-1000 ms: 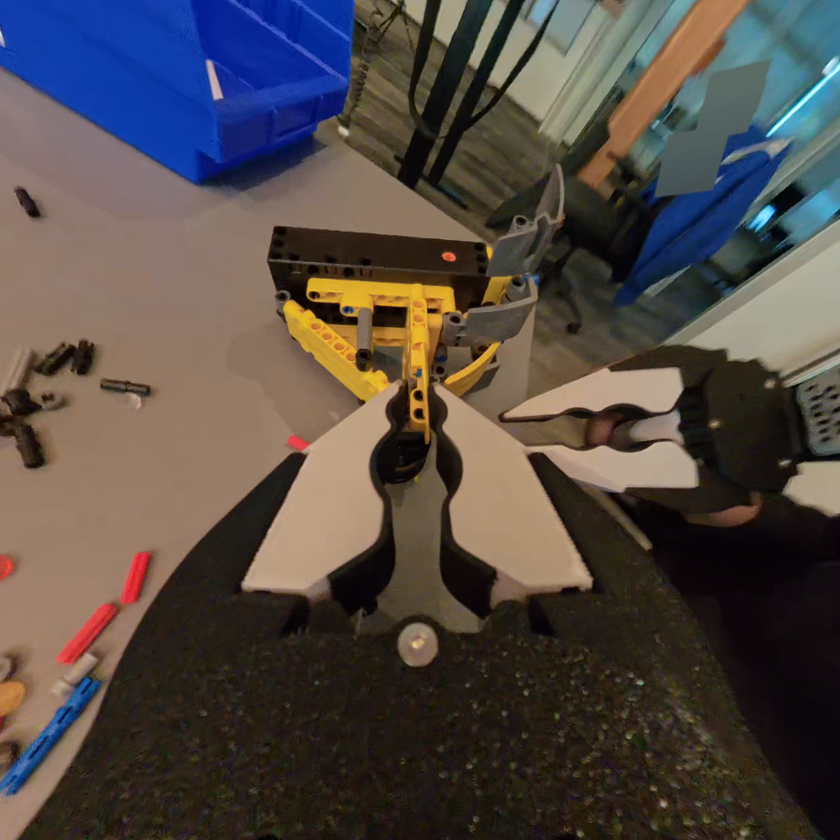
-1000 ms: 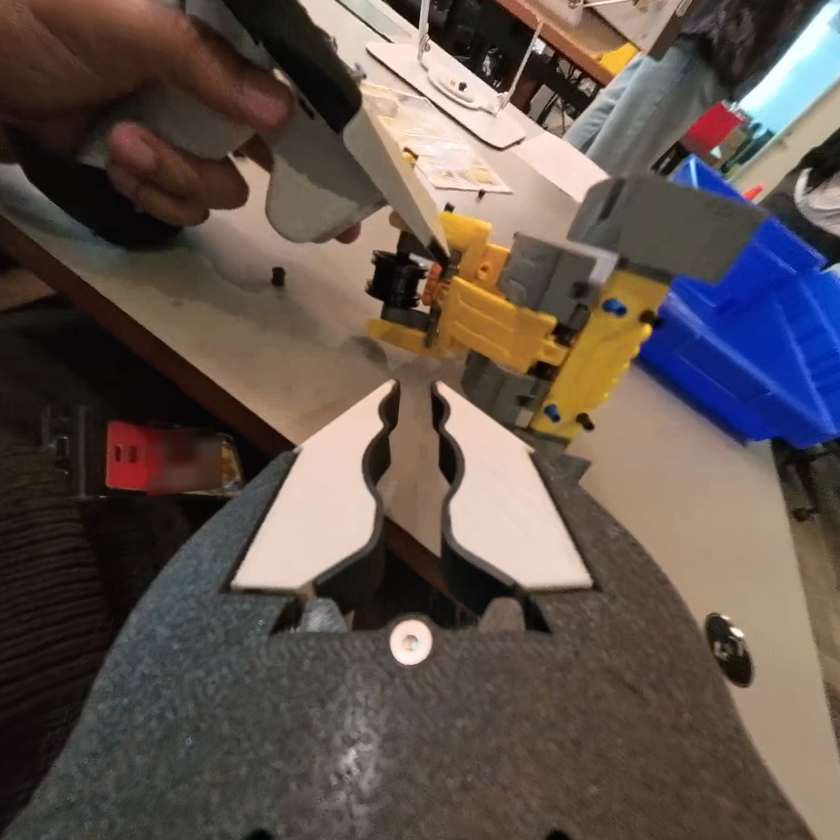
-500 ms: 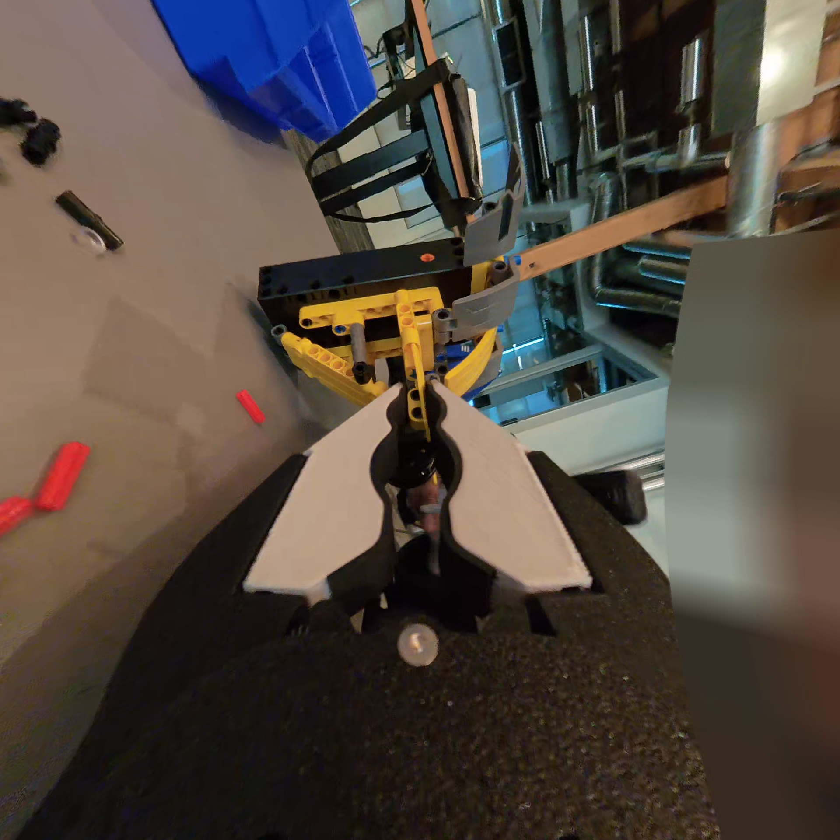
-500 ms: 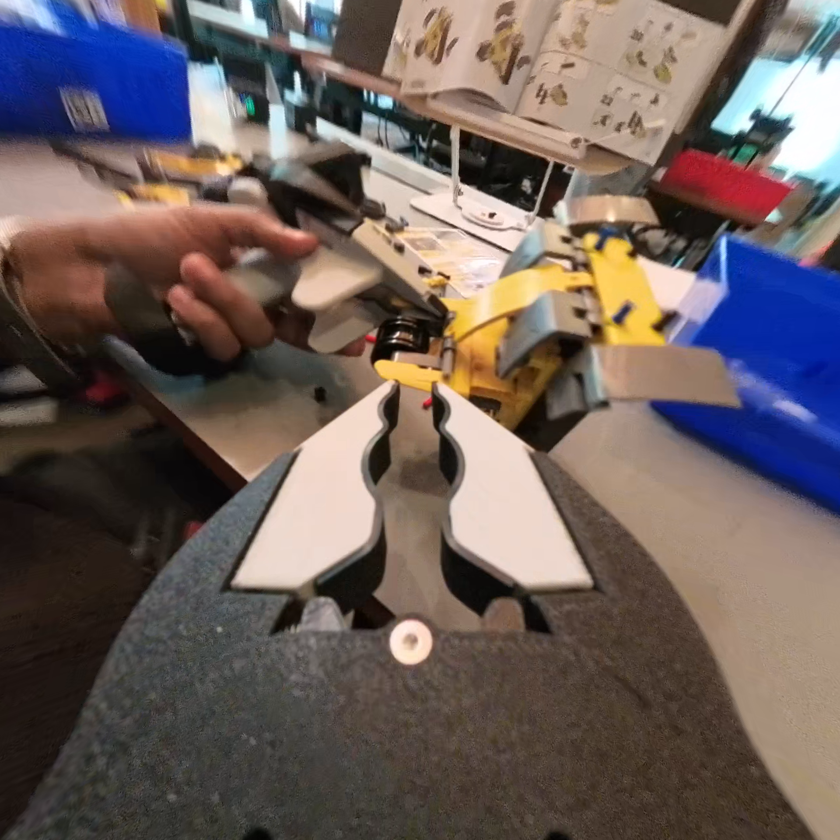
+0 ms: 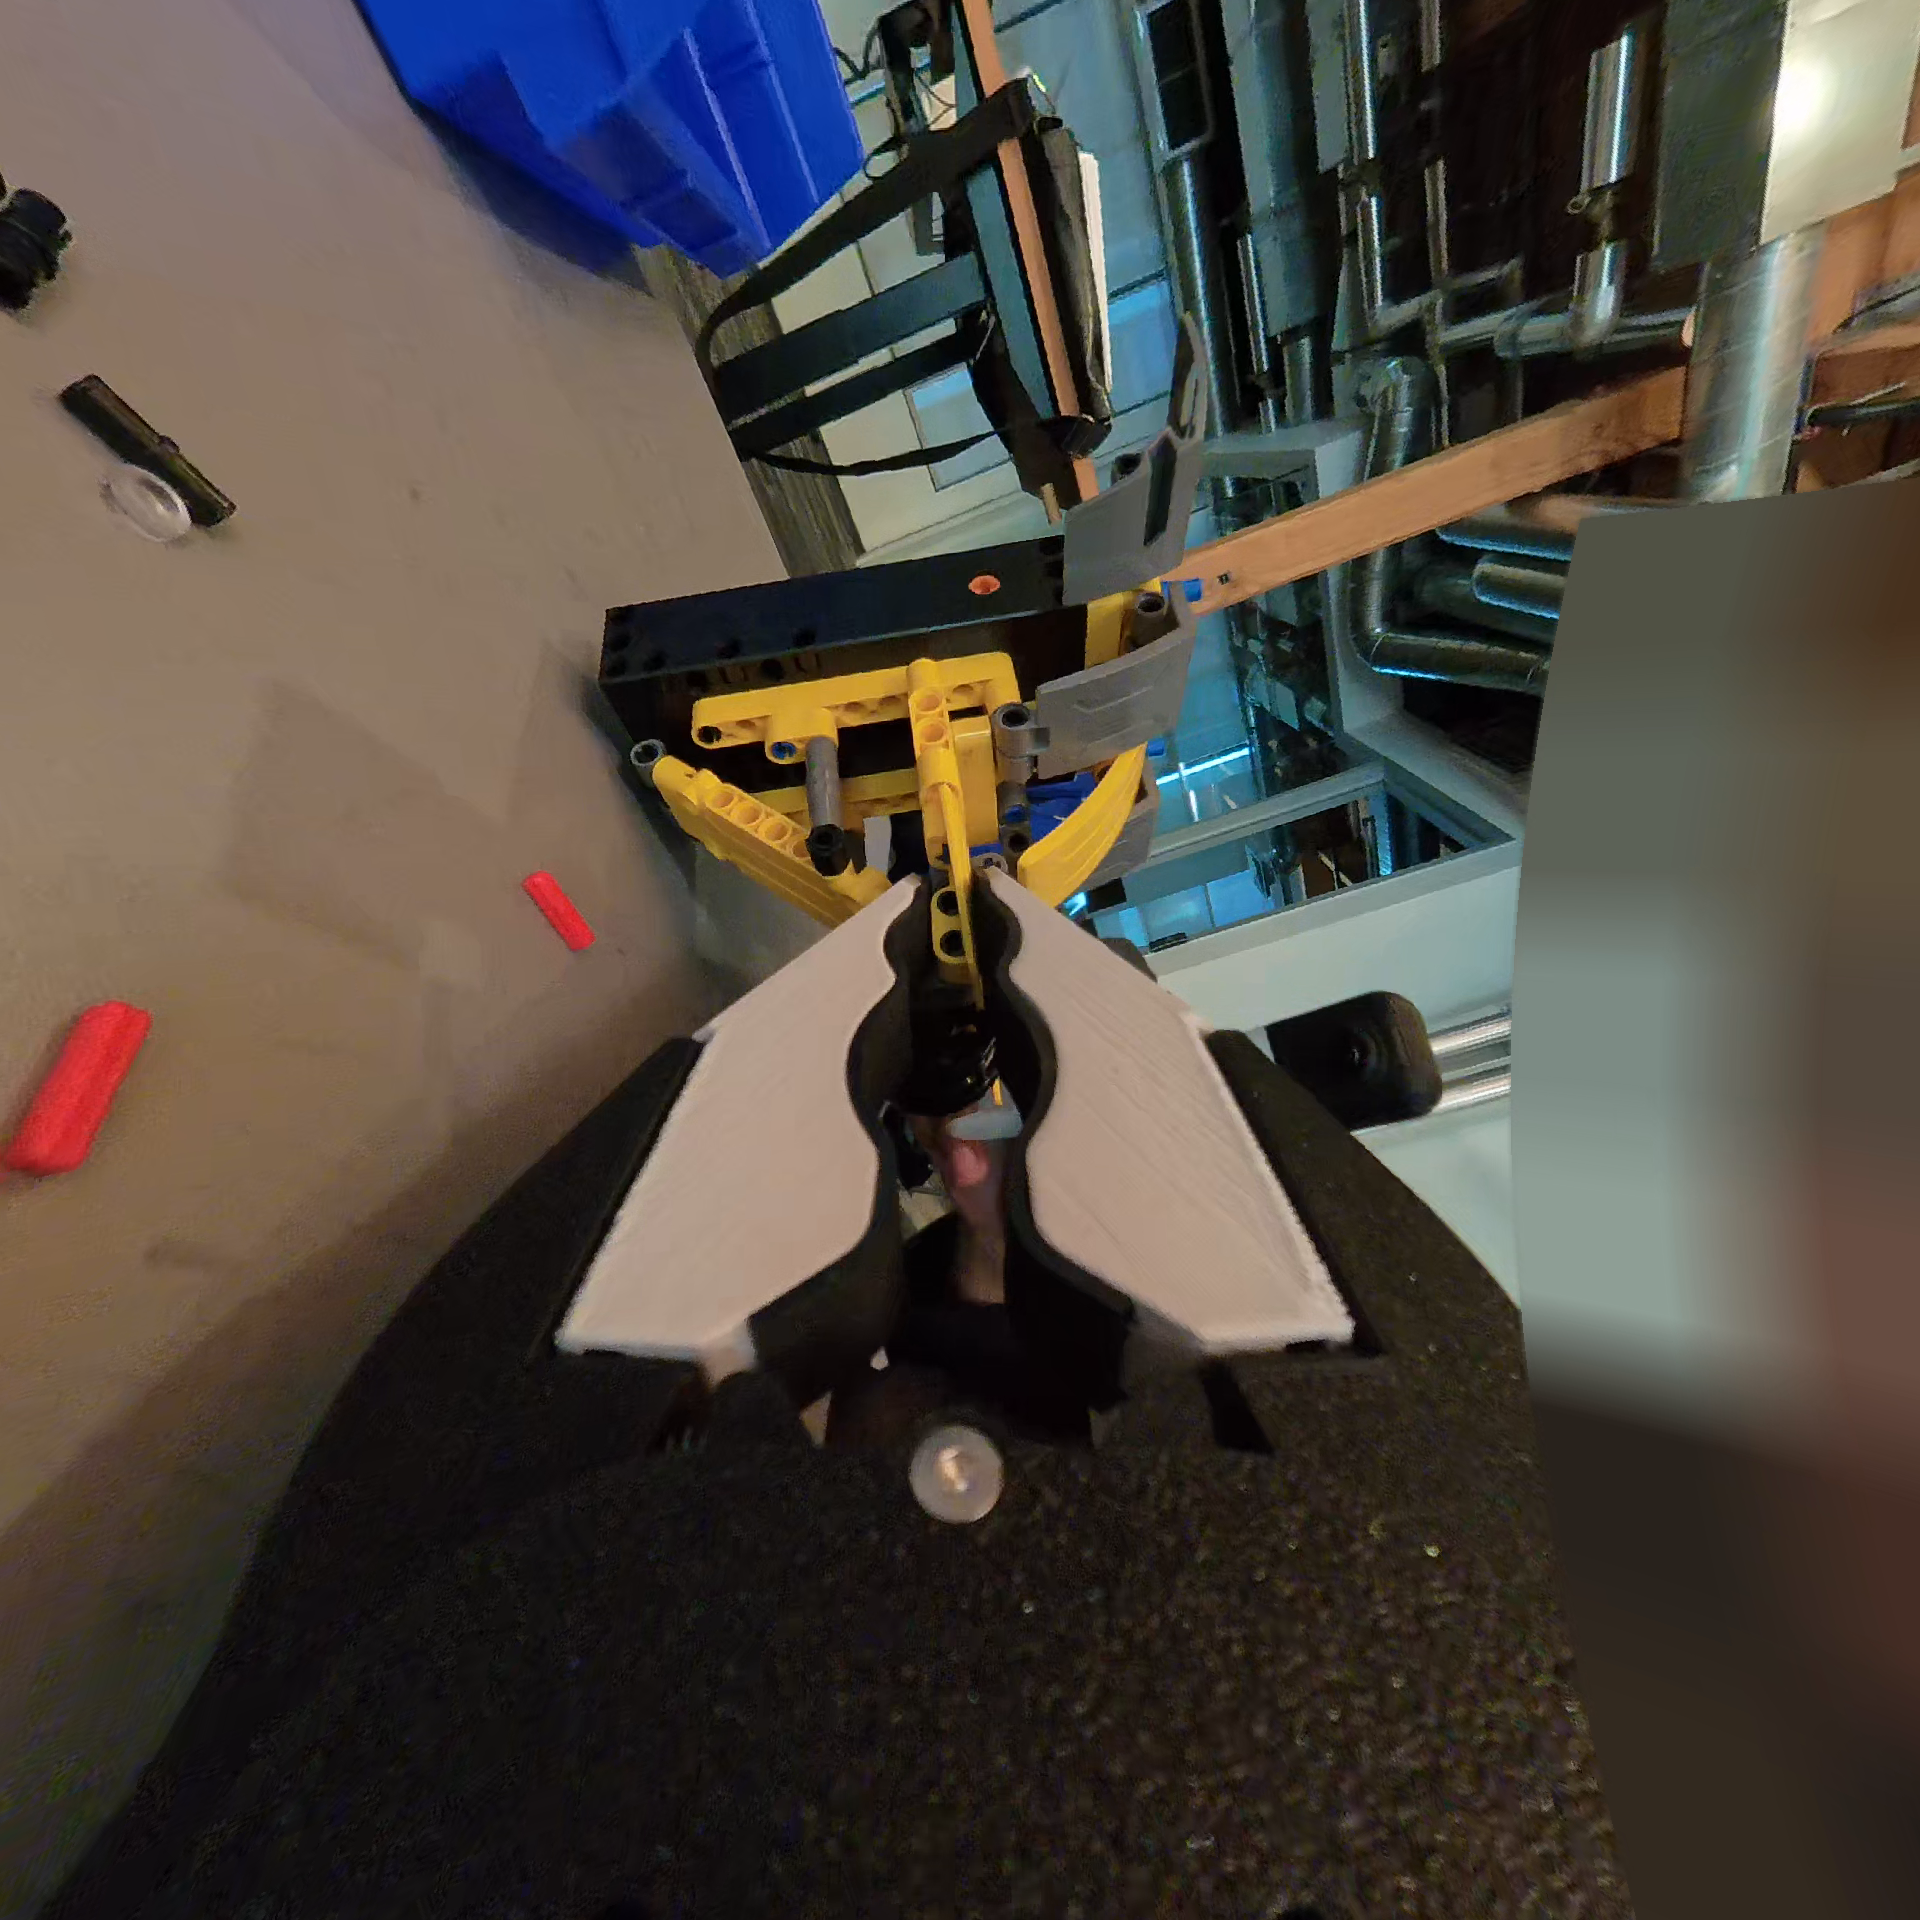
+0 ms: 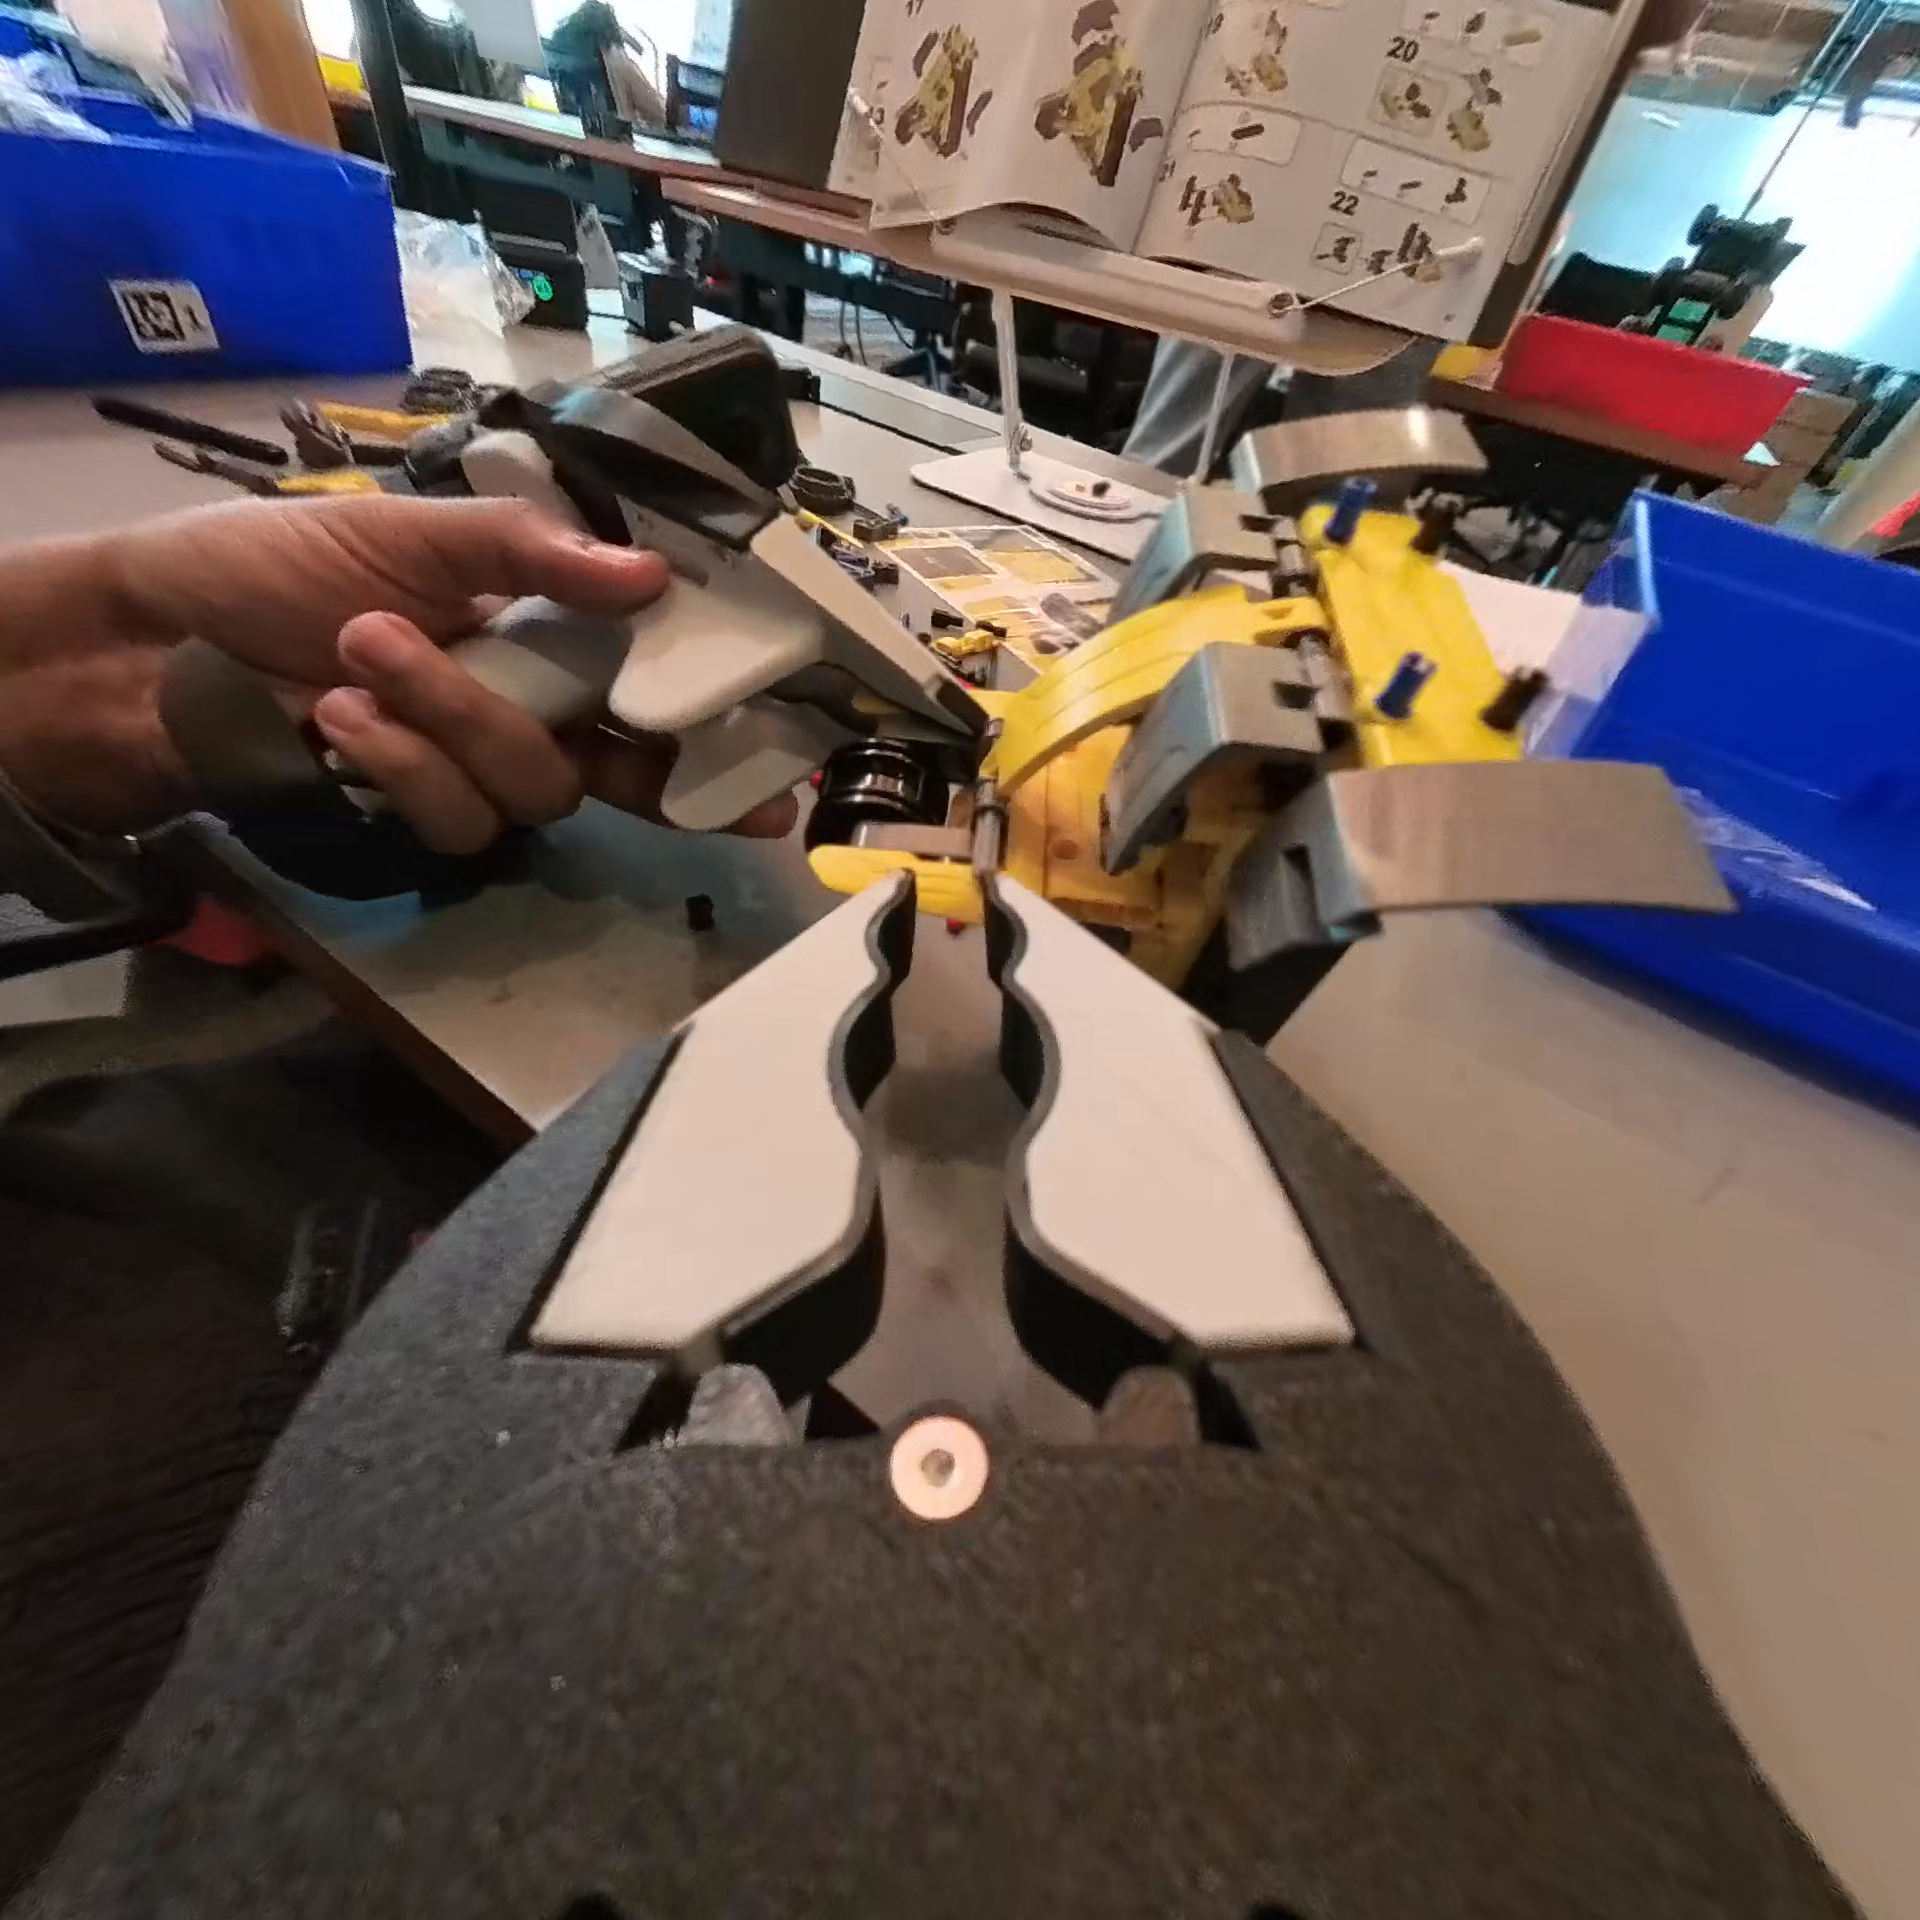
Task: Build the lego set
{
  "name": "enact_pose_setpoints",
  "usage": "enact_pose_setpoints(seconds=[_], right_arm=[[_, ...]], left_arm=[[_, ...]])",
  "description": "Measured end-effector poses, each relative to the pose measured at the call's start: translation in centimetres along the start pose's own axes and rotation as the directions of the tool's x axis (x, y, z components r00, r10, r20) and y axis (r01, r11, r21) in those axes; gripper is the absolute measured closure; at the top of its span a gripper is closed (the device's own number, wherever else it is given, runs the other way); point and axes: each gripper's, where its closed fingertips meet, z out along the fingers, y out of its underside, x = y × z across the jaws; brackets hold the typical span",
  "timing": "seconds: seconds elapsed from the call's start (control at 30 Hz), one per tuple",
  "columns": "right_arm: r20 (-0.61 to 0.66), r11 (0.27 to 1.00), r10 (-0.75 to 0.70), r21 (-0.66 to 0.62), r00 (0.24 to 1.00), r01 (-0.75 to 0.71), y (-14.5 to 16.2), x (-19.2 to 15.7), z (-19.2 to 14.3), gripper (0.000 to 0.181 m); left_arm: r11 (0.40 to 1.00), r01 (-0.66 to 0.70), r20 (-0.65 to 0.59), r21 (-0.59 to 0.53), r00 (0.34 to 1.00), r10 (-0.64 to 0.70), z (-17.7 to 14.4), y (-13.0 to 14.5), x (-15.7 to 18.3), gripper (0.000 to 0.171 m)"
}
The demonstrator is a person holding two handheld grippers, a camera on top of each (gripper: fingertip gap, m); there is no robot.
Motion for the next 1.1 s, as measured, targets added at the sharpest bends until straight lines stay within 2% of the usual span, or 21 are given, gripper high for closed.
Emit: enact_pose_setpoints(seconds=[0.37,0.6,0.97,1.1], right_arm=[[-0.072,0.989,-0.106,-0.114,0.992,0.097,0.8,0.7,0.4,0.173],[-0.098,0.978,-0.172,-0.14,0.98,0.158,1.6,0.8,0.6,0.178],[-0.046,0.996,0.0,-0.091,0.999,-0.004,3.0,1.0,0.2,0.178],[-0.046,0.993,-0.007,-0.119,0.999,0.001,3.9,1.0,0.3,0.178]], left_arm=[[0.998,-0.06,0.034,-0.007,0.998,0.06,0.3,0.5,0.0,0.166],[0.994,-0.107,0.074,-0.01,0.992,0.107,0.4,0.7,-0.2,0.165],[0.971,-0.234,0.126,-0.053,0.963,0.239,1.1,1.6,-0.1,0.162],[0.952,-0.307,0.107,-0.006,0.946,0.306,0.6,0.8,0.8,0.149]])
